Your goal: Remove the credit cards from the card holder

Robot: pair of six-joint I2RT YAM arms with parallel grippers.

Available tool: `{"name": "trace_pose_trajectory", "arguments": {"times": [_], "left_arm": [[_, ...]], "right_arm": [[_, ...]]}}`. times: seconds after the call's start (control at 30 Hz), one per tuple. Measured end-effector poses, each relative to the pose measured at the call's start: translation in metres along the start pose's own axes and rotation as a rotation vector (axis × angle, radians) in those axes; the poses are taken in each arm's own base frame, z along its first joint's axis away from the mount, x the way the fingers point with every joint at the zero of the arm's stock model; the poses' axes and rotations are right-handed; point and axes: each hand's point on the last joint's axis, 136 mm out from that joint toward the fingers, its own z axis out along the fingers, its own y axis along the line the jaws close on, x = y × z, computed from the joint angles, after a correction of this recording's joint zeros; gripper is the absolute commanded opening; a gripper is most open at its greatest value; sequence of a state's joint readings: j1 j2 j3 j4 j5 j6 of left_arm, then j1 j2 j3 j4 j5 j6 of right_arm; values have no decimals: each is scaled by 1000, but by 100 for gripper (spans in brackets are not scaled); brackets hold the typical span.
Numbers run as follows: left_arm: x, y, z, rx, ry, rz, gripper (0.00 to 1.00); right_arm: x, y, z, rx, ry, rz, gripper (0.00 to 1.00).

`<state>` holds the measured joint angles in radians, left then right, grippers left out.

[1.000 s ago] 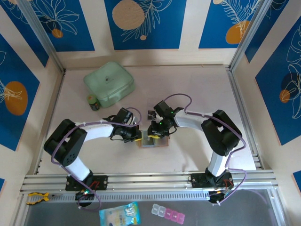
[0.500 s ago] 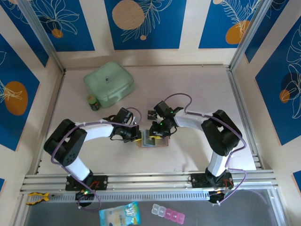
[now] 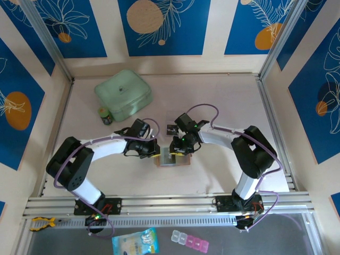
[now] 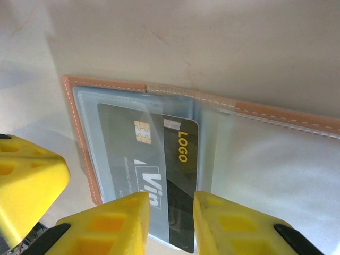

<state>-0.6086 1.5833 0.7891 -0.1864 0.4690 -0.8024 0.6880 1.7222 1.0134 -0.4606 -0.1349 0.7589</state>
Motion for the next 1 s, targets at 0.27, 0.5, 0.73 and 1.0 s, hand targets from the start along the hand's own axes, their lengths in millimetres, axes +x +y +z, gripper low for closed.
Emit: {"name": "trace_pose_trajectory", "arguments": {"times": [0.27,0.5,0.73,1.0], "left_arm": [[1,-14,7,39,26,24,2],[5,-8,14,21,49,16,1],[9,0,21,2,73,1,0],[7,3,19,-36,71,46,0]], "right_arm": [[2,11,3,-71,15,-9,27],[0,16,4,-97,13,-18,27],[4,8,12,-80,33,-4,27],[2,5,13,-71,29,1,27]]}}
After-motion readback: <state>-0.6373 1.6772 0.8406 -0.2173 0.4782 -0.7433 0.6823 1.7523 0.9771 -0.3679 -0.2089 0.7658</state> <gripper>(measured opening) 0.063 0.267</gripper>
